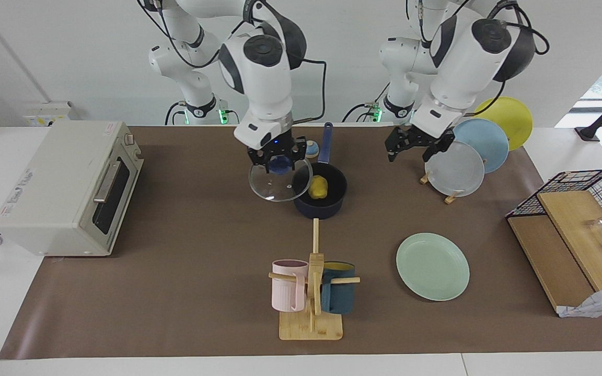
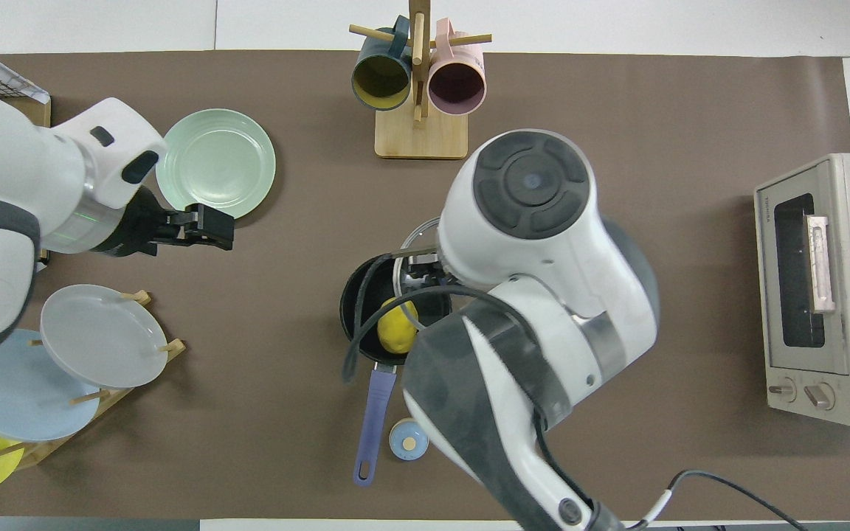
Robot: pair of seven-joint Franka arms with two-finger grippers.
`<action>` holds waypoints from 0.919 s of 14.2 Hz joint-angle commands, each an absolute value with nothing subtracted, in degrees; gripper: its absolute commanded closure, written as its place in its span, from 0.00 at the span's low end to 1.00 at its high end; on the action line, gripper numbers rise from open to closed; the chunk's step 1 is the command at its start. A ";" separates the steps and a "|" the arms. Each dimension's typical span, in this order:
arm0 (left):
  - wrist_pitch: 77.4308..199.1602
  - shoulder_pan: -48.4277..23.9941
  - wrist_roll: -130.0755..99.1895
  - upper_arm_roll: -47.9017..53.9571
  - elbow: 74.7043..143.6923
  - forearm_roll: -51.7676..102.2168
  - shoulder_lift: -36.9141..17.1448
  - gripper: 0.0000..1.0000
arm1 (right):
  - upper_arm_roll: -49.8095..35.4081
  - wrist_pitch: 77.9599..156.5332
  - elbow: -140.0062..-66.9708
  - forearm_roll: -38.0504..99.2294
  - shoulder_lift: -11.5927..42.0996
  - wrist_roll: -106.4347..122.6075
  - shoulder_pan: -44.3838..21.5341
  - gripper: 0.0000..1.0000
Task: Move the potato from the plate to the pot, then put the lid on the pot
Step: 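Withdraw the left gripper while the right gripper carries the lid over the saucepan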
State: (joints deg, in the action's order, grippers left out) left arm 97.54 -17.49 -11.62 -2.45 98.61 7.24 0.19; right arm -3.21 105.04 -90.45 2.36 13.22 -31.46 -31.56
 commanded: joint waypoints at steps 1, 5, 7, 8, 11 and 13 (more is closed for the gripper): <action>95.71 -12.67 -4.60 -1.93 97.91 7.91 0.44 0.00 | -2.90 106.96 -88.16 1.15 17.29 -37.76 -36.35 1.00; 95.80 -6.34 3.59 -1.93 98.17 7.65 0.44 0.00 | -3.16 108.36 -89.73 -4.22 18.37 -42.19 -38.94 1.00; 96.41 -4.49 4.92 -1.76 98.35 6.42 0.44 0.00 | -3.16 111.00 -91.49 -4.04 18.02 -42.62 -39.02 1.00; 96.68 -4.13 4.92 -1.76 98.35 6.33 0.44 0.00 | -3.16 111.35 -92.71 -4.04 17.67 -42.71 -39.11 1.00; 96.86 -3.96 4.83 -1.93 98.35 6.33 0.44 0.00 | -3.16 117.06 -97.12 -4.22 16.70 -42.71 -39.20 1.00; 96.77 -3.87 4.66 -1.93 98.35 6.33 0.44 0.00 | -3.16 117.86 -96.94 -4.31 17.48 -44.63 -41.03 1.00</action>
State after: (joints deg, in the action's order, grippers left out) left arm 96.90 -4.56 4.24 -2.46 98.29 7.13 0.20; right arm -2.96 116.16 -94.88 -3.39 18.82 -42.13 -39.61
